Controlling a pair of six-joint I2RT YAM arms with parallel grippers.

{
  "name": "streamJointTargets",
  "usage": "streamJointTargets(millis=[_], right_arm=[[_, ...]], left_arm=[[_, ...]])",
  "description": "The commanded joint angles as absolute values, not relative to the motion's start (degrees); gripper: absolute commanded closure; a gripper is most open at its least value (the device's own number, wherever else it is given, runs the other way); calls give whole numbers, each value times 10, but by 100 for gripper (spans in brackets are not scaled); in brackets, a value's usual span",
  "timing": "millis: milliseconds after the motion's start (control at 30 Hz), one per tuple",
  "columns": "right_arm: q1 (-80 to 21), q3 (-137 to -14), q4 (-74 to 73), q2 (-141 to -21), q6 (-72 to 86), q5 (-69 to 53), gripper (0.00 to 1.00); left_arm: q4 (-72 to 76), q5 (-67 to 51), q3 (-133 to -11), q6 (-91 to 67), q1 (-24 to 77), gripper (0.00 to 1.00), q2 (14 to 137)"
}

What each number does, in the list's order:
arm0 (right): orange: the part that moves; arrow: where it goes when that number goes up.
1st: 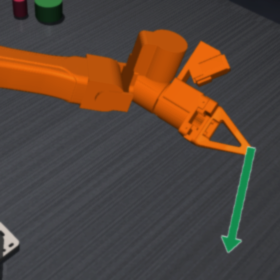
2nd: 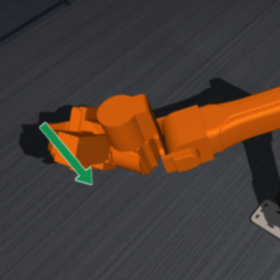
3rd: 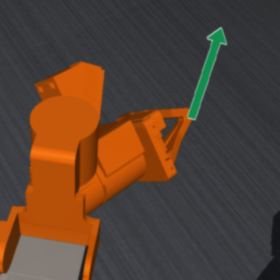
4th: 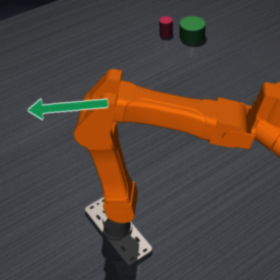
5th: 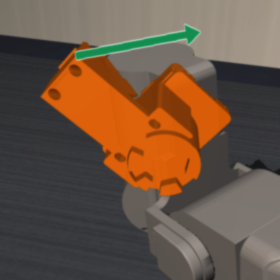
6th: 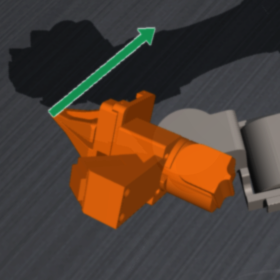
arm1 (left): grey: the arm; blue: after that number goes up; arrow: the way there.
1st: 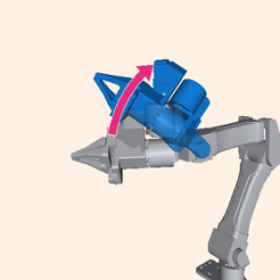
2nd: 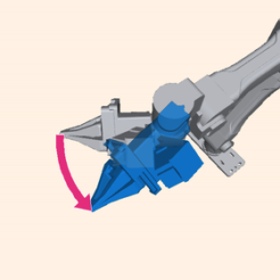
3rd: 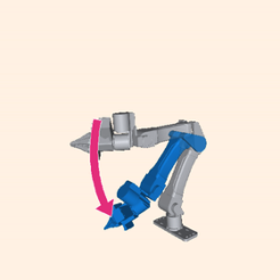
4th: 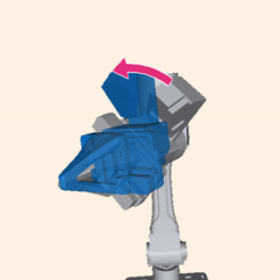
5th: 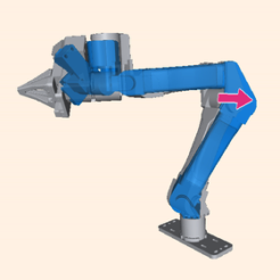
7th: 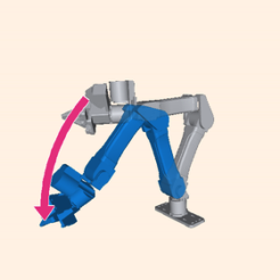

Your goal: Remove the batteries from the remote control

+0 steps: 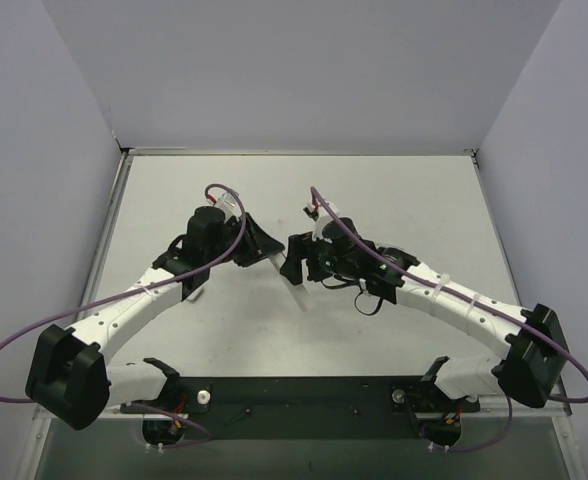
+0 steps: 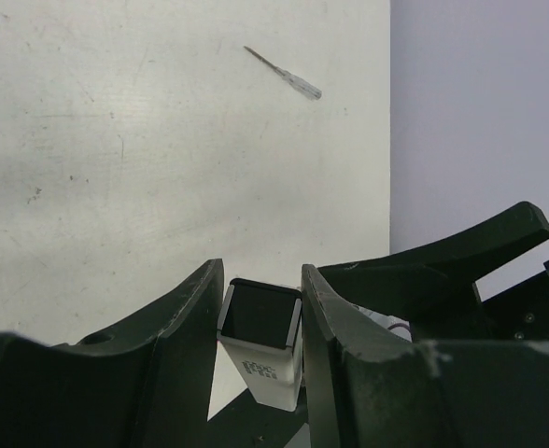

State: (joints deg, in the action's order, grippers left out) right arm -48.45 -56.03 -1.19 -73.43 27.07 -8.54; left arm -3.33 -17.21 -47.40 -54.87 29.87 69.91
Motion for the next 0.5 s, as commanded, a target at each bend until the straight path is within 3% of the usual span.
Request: streamJointTargets(millis=[0,133,233,267,467], right_arm=[[-497,-598,-36,-777,266,-2,34],[-505,-593,-36,-807,277,17,39],[-508,-578,-38,-812,283,26,47],[-509,-573,-38,-810,283,27,54],[-508,-523,-12,-794,279,21,69]], left_arm=[[-35,-151,-503,-591,295,100,704],[-39,-149,-502,-599,294,100,706],[-45,-144,-499,-600,287,100,704],[-47,-144,-499,-601,286,100,702],[-40,-138,-490,-592,273,100,707]])
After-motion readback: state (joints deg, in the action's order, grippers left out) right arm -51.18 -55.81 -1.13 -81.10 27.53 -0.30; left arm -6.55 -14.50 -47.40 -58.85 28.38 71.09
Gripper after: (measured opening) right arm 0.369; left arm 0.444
